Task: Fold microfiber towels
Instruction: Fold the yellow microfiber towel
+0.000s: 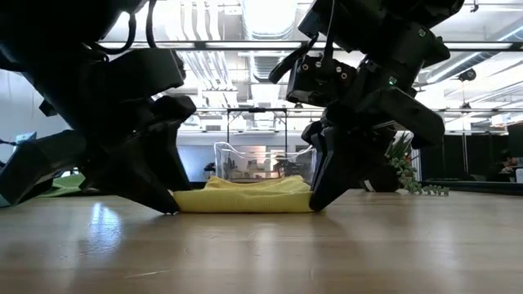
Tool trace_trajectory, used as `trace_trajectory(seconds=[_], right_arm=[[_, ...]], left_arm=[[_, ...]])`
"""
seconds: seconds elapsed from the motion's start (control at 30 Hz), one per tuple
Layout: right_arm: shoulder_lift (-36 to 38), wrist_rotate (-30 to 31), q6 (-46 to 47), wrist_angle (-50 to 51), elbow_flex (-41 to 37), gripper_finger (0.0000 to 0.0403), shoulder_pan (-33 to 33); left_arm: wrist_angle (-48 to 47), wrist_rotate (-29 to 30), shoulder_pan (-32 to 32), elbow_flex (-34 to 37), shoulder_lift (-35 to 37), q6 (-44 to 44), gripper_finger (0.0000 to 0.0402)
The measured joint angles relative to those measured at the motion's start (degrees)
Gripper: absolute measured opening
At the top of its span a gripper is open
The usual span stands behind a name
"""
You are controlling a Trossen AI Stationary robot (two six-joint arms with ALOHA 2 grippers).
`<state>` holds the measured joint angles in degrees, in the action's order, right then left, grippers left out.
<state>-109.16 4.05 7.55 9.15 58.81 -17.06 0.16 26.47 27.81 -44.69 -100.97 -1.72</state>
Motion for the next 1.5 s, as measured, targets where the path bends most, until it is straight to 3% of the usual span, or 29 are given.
trace_trajectory(seconds=[0.13, 0.2, 0.4, 0.6, 0.83, 0.93, 1.1, 1.5], right_arm=[[0.0, 0.0, 0.5, 0.0, 0.0, 0.0022, 0.0], [0.0, 0.0, 0.9, 0.0, 0.0, 0.0022, 0.0], [1.0, -3.1, 1.7, 0.3, 0.0, 0.0022, -0.1], [4.4, -3.4, 4.6, 2.6, 0.0, 0.0022, -0.9], [10.3, -4.1, 7.8, 3.3, 0.0, 0.0022, -2.9], [12.8, -6.8, 10.7, 4.2, 0.0, 0.0022, -3.2], [14.6, -10.3, 12.6, 4.8, 0.6, 0.0022, -4.1], [10.1, -10.1, 13.0, 7.8, 1.9, 0.0022, -1.3]], left_arm=[[-0.2, -0.9, 0.0, -0.2, 0.0, -0.2, 0.0022], [-0.6, -1.4, -0.1, -0.7, -0.1, -0.2, 0.0008], [-1.8, -2.6, -0.1, -1.8, 0.7, 0.3, 0.0005], [-4.0, -3.4, 0.1, -1.7, 5.2, 8.0, 0.0002], [-3.1, -13.9, 0.3, -2.4, 10.5, 9.5, 0.0002], [-1.8, -15.5, 0.3, -2.3, 12.3, 12.9, 0.0002], [-0.5, -15.9, 0.4, -2.2, 14.0, 15.8, 0.0002], [-0.5, -13.8, -1.0, -1.6, 11.6, 18.8, 0.0002]])
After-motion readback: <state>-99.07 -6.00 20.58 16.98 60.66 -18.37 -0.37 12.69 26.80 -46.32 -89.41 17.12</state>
